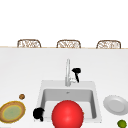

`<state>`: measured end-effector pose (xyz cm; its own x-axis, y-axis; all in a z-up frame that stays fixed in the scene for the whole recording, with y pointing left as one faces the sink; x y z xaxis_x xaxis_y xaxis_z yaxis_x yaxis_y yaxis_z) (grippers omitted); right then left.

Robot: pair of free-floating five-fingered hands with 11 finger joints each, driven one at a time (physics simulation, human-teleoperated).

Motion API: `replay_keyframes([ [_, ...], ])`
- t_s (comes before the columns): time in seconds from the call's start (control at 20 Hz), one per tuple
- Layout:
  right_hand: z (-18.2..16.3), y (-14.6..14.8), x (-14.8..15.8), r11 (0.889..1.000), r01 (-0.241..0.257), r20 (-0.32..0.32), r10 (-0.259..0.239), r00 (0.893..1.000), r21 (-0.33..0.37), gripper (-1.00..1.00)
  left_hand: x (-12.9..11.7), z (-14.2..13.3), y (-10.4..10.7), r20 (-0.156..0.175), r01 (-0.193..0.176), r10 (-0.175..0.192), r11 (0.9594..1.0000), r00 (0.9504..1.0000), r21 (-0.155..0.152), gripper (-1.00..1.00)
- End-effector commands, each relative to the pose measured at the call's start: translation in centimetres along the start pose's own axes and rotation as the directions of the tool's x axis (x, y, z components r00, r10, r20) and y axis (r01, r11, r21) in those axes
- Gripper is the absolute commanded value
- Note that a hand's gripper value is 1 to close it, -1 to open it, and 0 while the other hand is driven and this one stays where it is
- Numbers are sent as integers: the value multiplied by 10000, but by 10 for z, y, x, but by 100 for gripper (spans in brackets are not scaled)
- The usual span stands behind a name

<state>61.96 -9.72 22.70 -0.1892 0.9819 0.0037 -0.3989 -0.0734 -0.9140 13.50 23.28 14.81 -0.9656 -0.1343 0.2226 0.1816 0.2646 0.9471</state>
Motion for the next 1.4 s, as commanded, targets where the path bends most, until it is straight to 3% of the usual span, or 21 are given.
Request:
replay_keyframes([
  [0.0,-23,8,-5,9972,-115,385,87,9992,739,-100,0,0,0,0,0,0,10000,10000,0,0],
  [0.15,-44,11,-9,9933,87,274,-119,9996,1148,-100,0,0,0,0,0,0,10000,10000,0,0],
  [0.3,-64,19,-15,9929,-174,677,95,9977,1177,-100,0,0,0,0,0,0,10000,10000,0,0],
  [0.7,-83,38,-33,9873,110,1446,-343,9889,1584,-100,0,0,0,0,0,0,10000,10000,0,0],
  [0.8,-90,35,-35,9822,338,1553,-631,9858,1848,-100,0,0,0,0,0,0,10000,10000,0,0],
  [0.9,-95,28,-33,9644,597,1458,-1000,9843,2578,-100,0,0,0,0,0,0,10000,10000,0,0],
  [0.95,-97,29,-35,9557,622,1573,-1112,9813,2876,100,0,0,0,0,0,0,10000,10000,0,0],
  [1.0,-93,34,-39,9543,310,1926,-917,9770,2971,100,0,0,0,0,0,0,10000,10000,0,0],
  [1.05,-92,39,-44,9479,237,2067,-936,9739,3178,100,0,0,0,0,0,0,10000,10000,0,0],
  [1.1,-90,44,-47,9495,190,2198,-919,9712,3133,100,0,0,0,0,0,0,10000,10000,0,0],
  [1.2,-83,46,-49,9372,188,2540,-1136,9605,3482,100,0,0,0,0,0,0,10000,10000,0,0],
  [1.35,-80,47,-50,9354,376,2942,-1486,9441,3517,100,0,0,0,0,0,0,10000,10000,0,0],
])
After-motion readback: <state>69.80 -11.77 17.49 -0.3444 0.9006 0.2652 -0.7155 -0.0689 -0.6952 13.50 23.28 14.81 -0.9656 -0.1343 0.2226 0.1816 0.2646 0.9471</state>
